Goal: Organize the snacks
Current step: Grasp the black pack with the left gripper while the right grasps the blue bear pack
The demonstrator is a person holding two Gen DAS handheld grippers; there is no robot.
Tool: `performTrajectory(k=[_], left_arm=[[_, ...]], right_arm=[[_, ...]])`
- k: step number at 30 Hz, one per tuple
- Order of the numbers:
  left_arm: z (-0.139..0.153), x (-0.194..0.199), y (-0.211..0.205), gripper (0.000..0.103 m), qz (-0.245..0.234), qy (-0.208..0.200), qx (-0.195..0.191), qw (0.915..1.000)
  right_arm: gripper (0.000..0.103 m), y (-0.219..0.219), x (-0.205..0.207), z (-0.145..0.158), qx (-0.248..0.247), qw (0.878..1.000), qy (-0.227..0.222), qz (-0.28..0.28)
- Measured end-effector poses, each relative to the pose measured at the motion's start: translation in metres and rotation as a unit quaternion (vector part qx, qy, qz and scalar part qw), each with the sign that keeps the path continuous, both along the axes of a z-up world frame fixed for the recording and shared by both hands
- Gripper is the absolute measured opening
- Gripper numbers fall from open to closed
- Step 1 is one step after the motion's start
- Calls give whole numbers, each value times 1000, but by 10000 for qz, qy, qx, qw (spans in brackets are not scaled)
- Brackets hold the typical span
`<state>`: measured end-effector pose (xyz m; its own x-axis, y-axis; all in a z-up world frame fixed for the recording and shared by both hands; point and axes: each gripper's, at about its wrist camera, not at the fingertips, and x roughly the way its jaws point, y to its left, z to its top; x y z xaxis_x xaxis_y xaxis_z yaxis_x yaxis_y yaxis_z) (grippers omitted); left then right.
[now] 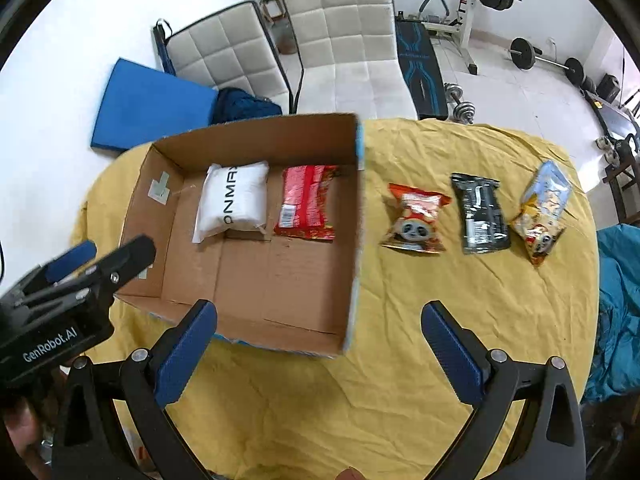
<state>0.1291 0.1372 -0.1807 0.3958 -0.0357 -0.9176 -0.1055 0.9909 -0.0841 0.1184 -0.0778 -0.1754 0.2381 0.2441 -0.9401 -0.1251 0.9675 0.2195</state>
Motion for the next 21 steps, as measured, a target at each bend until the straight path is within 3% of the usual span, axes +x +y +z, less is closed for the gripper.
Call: performTrajectory(k=[7,14,18,21], left_arm=[[11,-8,-46,102,81,-56,-167,9998],[8,21,-127,102,-388,35,-242,9989],[-8,51,-178,102,-789,260,-224,9963],[-35,80,-212,102,-1055,663,-255,9919]], right_arm=[[103,-75,-3,6,42,9998,-23,-218],[103,-171,15,-9,-100,9969,109,-767],[103,-222,37,-27,-170,9929,287,-1145],[103,-258,63,-51,-160,9883,535,-1419]])
